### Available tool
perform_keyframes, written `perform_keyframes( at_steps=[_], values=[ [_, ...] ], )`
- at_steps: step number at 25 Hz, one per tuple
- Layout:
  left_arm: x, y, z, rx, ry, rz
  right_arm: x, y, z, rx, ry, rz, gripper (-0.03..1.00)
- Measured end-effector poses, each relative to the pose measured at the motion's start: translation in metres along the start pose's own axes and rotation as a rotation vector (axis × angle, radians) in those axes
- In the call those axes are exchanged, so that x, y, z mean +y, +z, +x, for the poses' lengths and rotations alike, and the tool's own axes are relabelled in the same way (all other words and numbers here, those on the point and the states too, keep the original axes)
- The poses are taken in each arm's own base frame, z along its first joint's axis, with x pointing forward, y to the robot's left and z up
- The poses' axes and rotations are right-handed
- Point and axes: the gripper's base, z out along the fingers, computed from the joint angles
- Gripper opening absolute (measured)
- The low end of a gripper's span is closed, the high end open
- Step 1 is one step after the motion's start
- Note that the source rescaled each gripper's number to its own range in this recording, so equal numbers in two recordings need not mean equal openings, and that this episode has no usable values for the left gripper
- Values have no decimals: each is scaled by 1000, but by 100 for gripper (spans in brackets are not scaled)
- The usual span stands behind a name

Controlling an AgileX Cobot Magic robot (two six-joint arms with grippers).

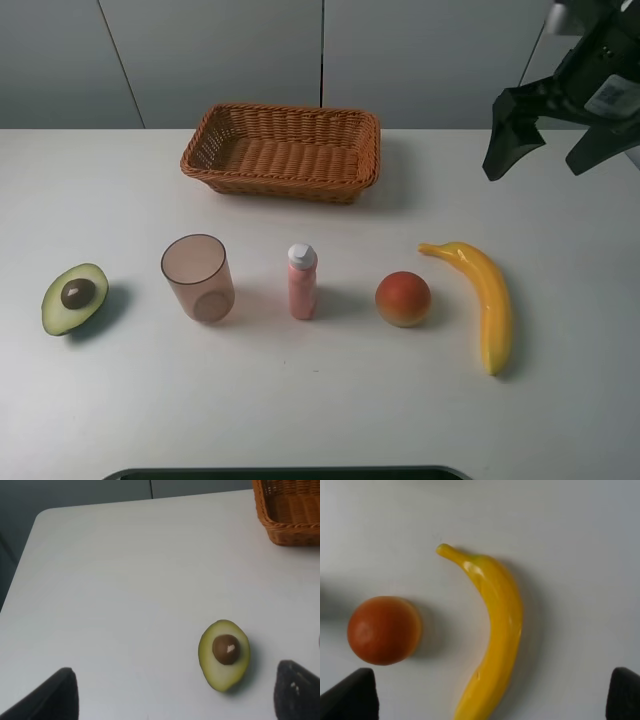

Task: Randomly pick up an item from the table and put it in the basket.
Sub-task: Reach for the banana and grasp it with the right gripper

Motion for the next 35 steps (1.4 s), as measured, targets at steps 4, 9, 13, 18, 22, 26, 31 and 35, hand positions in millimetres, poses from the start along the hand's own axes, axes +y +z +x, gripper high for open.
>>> perform_keyframes(
  at_steps=[4,9,13,18,22,26,31,35],
  values=[
    [0,0,0,0,0,0,-4,37,-9,92,45,28,97],
    [0,0,0,0,0,0,-9,79,2,87,41,44,97],
    [0,0,0,0,0,0,-11,101,21,87,26,47,97],
    [0,0,0,0,0,0,-12,118,38,92,7,43,97],
    [0,0,0,0,0,0,-13,127,44,93,6,41,97],
    [0,0,0,0,0,0,-12,134,44,91,12,28,97],
    [0,0,0,0,0,0,-11,147,47,128,25,14,97],
    [0,0,0,0,0,0,-12,152,46,127,27,14,97]
  ],
)
